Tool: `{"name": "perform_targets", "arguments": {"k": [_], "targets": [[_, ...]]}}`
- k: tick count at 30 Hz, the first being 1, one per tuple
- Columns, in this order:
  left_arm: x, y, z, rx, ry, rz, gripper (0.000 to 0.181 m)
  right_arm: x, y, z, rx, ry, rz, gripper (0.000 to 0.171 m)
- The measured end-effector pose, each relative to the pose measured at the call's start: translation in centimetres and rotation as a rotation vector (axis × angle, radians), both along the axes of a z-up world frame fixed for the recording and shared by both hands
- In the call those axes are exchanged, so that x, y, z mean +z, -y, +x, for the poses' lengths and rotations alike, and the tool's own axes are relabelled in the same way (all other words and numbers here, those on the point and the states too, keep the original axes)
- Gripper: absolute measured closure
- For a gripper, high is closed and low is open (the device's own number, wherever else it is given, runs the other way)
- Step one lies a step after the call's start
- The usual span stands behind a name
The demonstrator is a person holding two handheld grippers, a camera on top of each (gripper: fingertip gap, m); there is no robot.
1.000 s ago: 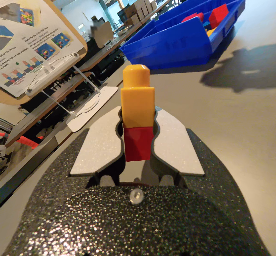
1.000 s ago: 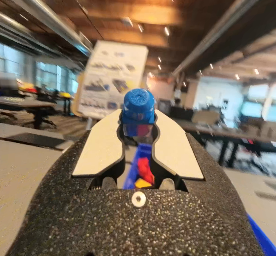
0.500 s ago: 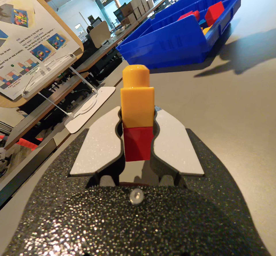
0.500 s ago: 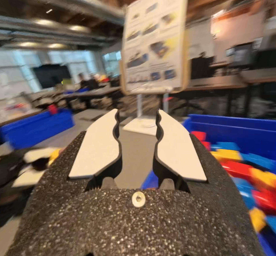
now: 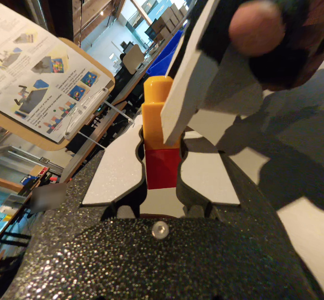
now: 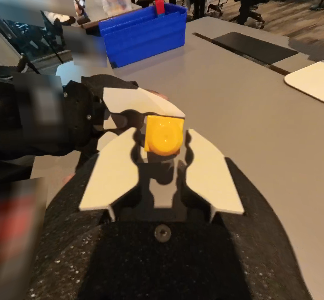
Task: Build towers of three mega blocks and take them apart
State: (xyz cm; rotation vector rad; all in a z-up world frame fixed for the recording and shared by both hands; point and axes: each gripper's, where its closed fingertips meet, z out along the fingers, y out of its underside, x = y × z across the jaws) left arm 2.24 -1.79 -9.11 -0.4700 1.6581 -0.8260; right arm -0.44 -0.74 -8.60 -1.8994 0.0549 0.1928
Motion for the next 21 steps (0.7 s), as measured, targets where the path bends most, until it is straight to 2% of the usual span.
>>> {"name": "perform_targets", "arguments": {"k": [1, 9, 17, 21], "targets": [[0.0, 0.2, 0.0, -0.007, 0.004, 0.005, 0.144, -0.2, -0.2, 0.0, -0.004, 0.008, -0.001, 0.133], [-0.6, -1.6, 0.8, 0.080, -0.029, -0.029, 0.140, 1.6, 0.8, 2.0, -0.087, -0.016, 0.080, 0.135], [-1.0, -1.5, 0.8, 0.103, -0.013, 0.065, 0.144, 0.6, 0.2, 1.0, -0.058, 0.057, 0.027, 0.134], [-0.7, -1.1, 0.4, 0.045, -0.041, 0.001, 0.145, 1.2, 0.3, 0.8, -0.028, -0.029, 0.062, 0.134]]}}
